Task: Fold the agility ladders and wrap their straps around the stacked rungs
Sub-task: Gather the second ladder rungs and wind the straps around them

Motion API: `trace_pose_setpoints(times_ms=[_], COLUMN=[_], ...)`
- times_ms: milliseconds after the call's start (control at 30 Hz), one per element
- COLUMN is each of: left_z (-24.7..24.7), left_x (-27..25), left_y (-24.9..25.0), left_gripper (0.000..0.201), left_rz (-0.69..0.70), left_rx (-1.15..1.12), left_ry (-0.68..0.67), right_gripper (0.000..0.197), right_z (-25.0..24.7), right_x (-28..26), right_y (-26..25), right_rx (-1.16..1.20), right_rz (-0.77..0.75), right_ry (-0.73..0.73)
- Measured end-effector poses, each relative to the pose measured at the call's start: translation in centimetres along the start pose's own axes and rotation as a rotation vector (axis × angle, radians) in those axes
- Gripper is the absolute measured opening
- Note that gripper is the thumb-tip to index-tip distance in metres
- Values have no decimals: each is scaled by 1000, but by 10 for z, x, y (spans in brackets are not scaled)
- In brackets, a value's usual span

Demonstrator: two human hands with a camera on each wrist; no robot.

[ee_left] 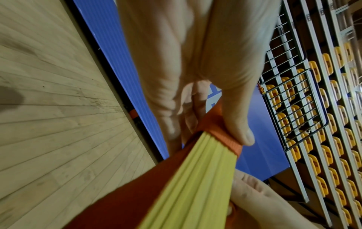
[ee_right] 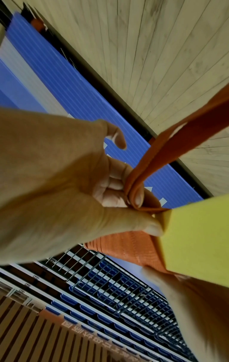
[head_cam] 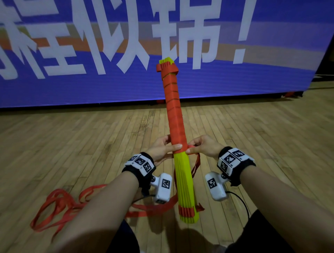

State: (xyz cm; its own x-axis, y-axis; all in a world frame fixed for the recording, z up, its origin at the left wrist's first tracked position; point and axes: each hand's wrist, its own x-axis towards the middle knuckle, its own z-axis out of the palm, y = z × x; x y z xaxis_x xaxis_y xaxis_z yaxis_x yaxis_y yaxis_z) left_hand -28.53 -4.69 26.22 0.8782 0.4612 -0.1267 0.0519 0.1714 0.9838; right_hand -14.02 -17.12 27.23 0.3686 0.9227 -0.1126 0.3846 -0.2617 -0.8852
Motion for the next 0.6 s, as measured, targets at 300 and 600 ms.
trace_pose_setpoints(times_ms=[300, 600], left_z=[4, 2], left_x=[-2, 0], left_y=[-5, 0], left_gripper=[57, 50], left_rz=[67, 22], left_rx=[105, 81], left_ry=[183, 88], right_gripper=[22, 20], right_z=[2, 3], right_x=[-2, -4], right_y=[-10, -12], right_rx=[-133, -232], right_rz=[96, 80], right_ry=[-57, -55])
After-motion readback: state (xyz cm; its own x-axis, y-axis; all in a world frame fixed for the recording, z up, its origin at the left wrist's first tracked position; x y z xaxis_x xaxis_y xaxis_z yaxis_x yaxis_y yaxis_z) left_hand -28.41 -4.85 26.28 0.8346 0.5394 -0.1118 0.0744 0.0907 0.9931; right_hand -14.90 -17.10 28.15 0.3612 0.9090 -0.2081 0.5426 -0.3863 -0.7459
